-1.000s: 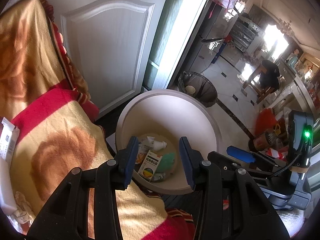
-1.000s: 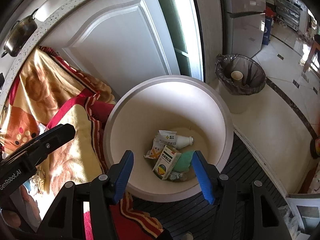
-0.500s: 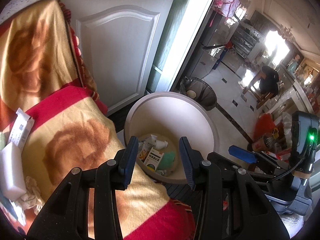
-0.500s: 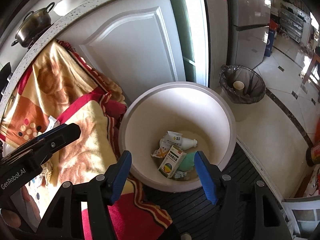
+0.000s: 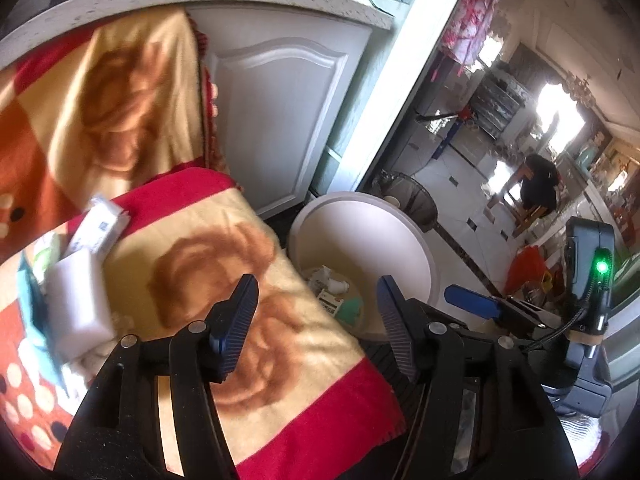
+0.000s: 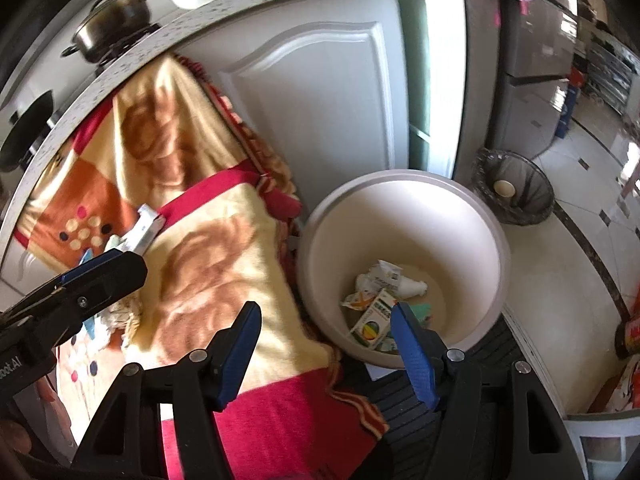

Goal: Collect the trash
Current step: 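Move both open tools back over the chair seat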

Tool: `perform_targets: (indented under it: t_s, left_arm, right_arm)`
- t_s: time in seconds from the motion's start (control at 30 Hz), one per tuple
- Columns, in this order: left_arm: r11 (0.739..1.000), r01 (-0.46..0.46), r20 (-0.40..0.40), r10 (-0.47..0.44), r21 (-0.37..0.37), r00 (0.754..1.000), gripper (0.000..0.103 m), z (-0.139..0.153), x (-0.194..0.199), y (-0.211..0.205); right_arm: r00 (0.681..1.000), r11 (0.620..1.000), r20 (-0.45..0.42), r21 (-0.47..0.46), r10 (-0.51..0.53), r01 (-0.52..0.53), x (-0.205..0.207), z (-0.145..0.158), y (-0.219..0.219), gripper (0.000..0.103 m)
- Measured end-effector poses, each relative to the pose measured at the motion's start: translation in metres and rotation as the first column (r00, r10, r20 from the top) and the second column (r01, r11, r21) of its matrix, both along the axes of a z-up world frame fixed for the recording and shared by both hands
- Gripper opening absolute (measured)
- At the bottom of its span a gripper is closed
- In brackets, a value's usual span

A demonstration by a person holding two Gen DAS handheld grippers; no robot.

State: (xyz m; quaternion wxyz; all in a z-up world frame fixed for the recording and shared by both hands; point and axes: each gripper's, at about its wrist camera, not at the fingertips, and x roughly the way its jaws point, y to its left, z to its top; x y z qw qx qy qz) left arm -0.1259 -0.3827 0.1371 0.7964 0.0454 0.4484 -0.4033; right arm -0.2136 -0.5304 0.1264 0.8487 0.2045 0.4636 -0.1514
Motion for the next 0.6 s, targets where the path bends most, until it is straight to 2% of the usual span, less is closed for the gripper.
perform_targets:
  t_s: [0.3, 0.5, 0.6]
  left_arm:
    - [0.997, -0.074, -0.01, 0.074, -0.029, 0.997, 0.06, 0.016, 0.003, 0.067]
    - [0.985, -0.162, -0.069, 0.158, -0.052, 0.985, 0.06, 0.017, 0.025, 0.14]
    - [0.976, -0.214, -0.089, 0.209, -0.047, 0.974, 0.065, 0.014, 0.038, 0.173]
  right_arm:
    - [0.995, 0.995, 0.018, -0.003, 0.095, -0.095, 0.012, 0.01, 0.044, 0.068]
    - [0.984, 0.983, 0.024, 0.036, 0.179, -0.18, 0.026, 0.007, 0.078, 0.068]
    - [0.975, 0.973, 0.032, 0.055, 0.222, -0.223, 0.034, 0.007, 0.093, 0.068]
